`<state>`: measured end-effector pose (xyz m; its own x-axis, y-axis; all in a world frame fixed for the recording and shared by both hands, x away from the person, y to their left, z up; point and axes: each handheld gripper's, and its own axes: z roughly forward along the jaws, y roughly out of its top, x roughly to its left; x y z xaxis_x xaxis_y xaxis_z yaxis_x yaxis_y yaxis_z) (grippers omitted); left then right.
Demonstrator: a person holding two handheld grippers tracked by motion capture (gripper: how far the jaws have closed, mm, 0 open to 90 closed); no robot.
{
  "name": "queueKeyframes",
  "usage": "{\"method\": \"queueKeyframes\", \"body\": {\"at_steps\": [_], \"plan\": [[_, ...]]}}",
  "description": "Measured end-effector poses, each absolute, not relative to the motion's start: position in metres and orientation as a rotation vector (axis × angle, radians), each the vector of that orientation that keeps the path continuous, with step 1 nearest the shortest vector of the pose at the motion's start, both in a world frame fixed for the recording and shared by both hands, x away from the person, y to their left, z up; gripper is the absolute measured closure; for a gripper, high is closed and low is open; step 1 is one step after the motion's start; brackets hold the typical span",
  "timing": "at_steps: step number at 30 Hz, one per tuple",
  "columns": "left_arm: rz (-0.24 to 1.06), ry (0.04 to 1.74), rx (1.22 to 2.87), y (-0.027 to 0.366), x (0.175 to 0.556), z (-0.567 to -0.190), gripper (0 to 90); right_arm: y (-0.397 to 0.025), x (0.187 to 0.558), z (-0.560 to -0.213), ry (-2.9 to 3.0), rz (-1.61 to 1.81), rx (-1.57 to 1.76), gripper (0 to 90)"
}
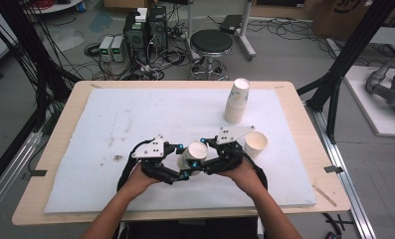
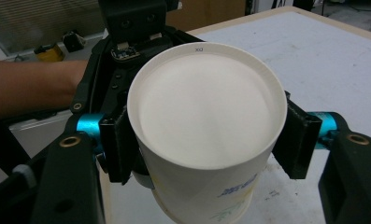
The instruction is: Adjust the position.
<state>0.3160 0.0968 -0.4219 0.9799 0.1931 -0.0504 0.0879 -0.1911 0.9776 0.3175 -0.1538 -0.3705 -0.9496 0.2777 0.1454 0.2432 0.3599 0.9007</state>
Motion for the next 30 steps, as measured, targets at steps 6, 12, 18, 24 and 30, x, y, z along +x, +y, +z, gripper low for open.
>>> {"method": "queueKeyframes", "body": {"at_steps": [6, 12, 18, 24, 30], "plan": [[0.101, 0.212, 1.813, 0.098, 0.315, -0.417, 30.6, -0.153, 0.318, -0.371, 2.578, 1.646, 0.511, 17.7], [0.098, 0.194, 1.945, 0.094, 0.314, -0.406, 31.2, -0.156, 0.319, -0.367, 2.597, 1.619, 0.458, 17.7], [0.109, 0.170, 2.057, 0.092, 0.316, -0.396, 31.4, -0.156, 0.318, -0.363, 2.657, 1.528, 0.377, 17.7], [0.111, 0.147, 2.145, 0.089, 0.317, -0.389, 31.3, -0.158, 0.320, -0.361, 2.694, 1.464, 0.336, 17.7], [0.125, 0.137, 2.203, 0.087, 0.318, -0.383, 31.2, -0.159, 0.320, -0.359, 2.714, 1.424, 0.315, 17.7]]}}
